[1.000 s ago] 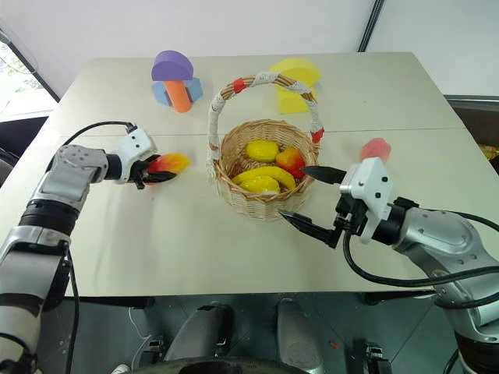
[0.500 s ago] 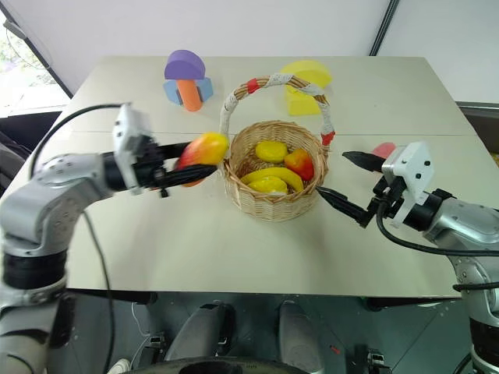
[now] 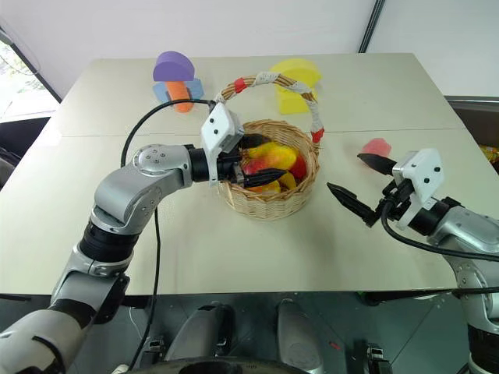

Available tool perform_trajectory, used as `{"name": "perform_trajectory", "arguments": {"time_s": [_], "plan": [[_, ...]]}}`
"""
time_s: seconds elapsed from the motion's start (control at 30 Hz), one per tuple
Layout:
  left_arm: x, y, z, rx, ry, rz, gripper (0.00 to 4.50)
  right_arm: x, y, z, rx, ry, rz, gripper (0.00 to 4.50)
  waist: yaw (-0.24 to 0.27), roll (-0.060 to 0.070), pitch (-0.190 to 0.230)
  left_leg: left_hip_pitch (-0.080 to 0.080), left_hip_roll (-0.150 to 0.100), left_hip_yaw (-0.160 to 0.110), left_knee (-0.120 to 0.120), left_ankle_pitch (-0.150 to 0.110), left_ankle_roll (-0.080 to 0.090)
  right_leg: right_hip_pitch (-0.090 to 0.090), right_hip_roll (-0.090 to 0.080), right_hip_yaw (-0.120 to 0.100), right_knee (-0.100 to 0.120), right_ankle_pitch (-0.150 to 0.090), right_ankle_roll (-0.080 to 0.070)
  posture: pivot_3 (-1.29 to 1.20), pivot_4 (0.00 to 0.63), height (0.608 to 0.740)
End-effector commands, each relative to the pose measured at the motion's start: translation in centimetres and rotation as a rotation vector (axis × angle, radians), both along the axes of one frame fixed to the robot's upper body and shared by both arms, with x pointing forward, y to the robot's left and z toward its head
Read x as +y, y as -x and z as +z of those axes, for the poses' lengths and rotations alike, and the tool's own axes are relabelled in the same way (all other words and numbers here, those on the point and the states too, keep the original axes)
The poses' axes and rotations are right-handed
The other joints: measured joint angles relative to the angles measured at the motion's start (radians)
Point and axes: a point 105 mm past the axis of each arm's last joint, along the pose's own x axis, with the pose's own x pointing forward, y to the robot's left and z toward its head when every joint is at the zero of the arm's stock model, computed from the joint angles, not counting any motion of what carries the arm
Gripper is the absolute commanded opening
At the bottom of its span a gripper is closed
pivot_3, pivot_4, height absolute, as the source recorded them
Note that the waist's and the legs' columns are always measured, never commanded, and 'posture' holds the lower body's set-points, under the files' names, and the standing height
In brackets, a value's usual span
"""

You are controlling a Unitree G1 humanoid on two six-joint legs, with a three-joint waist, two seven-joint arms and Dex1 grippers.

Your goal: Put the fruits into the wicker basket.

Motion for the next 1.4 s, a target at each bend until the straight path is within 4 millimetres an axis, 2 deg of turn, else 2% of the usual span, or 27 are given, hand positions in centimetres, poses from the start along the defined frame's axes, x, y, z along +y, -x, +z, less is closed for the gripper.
{"name": "perform_trajectory", "arguments": {"time_s": [0.03,0.17,0.3,0.4,0.6,0.8,0.87,0.93,0.97,1.03,1.13,1.2,1.27,1.33,1.4], "plan": [[0.9,0.1,2.2,-0.022,0.11,0.012,4.45,-1.7,-2.7,-0.1,-0.043,-0.037,-0.191,4.5,-0.004,0.0,0.0,0.0,0.0,0.0,0.0,0.0,0.0,0.0,0.0,0.0,0.0,0.0,0.0,0.0,0.15,0.74],[2.1,1.8,2.3,-0.053,0.155,-0.046,4.45,-5.0,-6.5,-1.9,-0.046,-0.024,-0.463,4.5,-0.003,0.0,0.0,0.001,-0.001,0.0,0.0,0.001,-0.002,0.0,-0.001,0.0,0.001,0.0,0.0,0.0,0.15,0.74],[3.5,2.9,0.5,-0.011,0.14,-0.063,4.45,-7.2,-9.2,-2.3,-0.051,-0.053,-0.606,4.5,-0.005,0.002,0.0,-0.001,-0.001,0.001,0.0,0.003,-0.005,-0.003,0.0,0.001,0.002,0.0,0.0,0.0,0.15,0.74],[3.9,3.6,0.2,0.014,0.157,-0.072,4.45,-8.4,-10.6,-2.8,-0.022,-0.077,-0.655,4.5,-0.002,0.001,0.0,0.0,-0.001,0.005,-0.001,0.003,-0.004,-0.004,-0.001,0.003,0.003,0.0,0.0,0.0,0.15,0.74],[4.0,3.9,-0.5,0.018,0.131,-0.043,4.45,-9.0,-12.5,-4.7,0.091,-0.152,-0.655,4.5,-0.002,0.002,0.0,0.0,-0.001,0.005,0.0,0.001,-0.001,-0.003,0.0,0.003,0.002,0.0,0.0,0.0,0.15,0.74],[3.9,4.0,-0.7,0.019,0.12,-0.032,4.45,-9.1,-13.2,-5.9,0.135,-0.17,-0.646,4.5,-0.006,0.002,0.0,0.0,-0.001,0.005,0.0,0.001,-0.001,-0.003,0.0,0.003,0.003,0.0,0.0,0.0,0.15,0.74],[3.9,3.9,-0.8,0.018,0.118,-0.03,4.5,-9.1,-13.3,-5.8,0.131,-0.185,-0.641,3.96,-0.005,0.002,0.0,0.0,-0.001,0.005,0.0,0.001,-0.001,-0.003,0.0,0.003,0.003,0.0,0.0,0.0,0.15,0.74],[3.9,3.8,-0.8,0.018,0.116,-0.027,4.5,-9.1,-13.3,-5.4,0.111,-0.194,-0.631,3.18,-0.005,0.002,0.0,0.0,-0.001,0.005,0.0,0.001,-0.001,-0.003,0.0,0.003,0.003,0.0,0.0,0.0,0.15,0.74],[3.9,3.8,-0.9,0.018,0.115,-0.025,4.5,-9.1,-13.3,-5.1,0.099,-0.203,-0.629,2.7,-0.005,0.002,0.0,0.0,-0.001,0.005,0.0,0.001,-0.001,-0.003,0.0,0.003,0.003,0.0,0.0,0.0,0.15,0.74],[4.0,3.7,-0.9,0.014,0.117,-0.023,4.5,-9.1,-13.0,-4.4,0.069,-0.191,-0.616,2.23,-0.005,0.002,0.0,0.0,-0.001,0.005,0.0,0.001,-0.001,-0.003,0.0,0.003,0.003,0.0,0.0,0.0,0.15,0.74],[4.4,3.4,-0.9,0.006,0.119,-0.007,4.5,-8.9,-11.8,-3.0,0.007,-0.11,-0.578,2.23,-0.004,0.002,0.0,0.0,-0.001,0.005,0.0,0.001,-0.001,-0.003,0.0,0.003,0.003,0.0,0.0,0.0,0.15,0.74],[5.0,3.1,-1.2,0.006,0.118,0.016,4.5,-7.9,-10.3,-1.9,-0.041,-0.019,-0.496,2.23,-0.001,0.002,0.0,0.0,-0.001,0.004,-0.001,0.001,-0.001,-0.003,0.0,0.003,0.003,0.0,0.0,0.0,0.15,0.74],[5.9,2.8,-1.5,0.003,0.117,0.041,4.5,-6.0,-7.9,-0.7,-0.086,0.064,-0.352,2.23,0.004,0.002,0.0,-0.001,-0.001,0.004,-0.001,0.0,0.0,-0.003,0.0,0.003,0.003,0.0,0.0,0.0,0.15,0.74],[7.4,2.4,-1.8,0.024,0.132,0.077,4.5,-3.0,-4.3,0.4,-0.087,0.105,-0.135,2.23,0.002,0.002,0.0,-0.001,-0.001,0.004,-0.001,0.0,0.0,-0.003,-0.001,0.003,0.002,0.0,0.0,0.0,0.15,0.74],[8.6,2.2,-2.0,0.038,0.144,0.096,4.5,-0.2,-1.7,1.1,-0.062,0.105,0.029,2.23,-0.004,0.002,0.0,-0.001,-0.001,0.003,-0.001,0.0,0.001,-0.003,-0.001,0.003,0.002,0.0,0.0,0.0,0.15,0.74]]}}
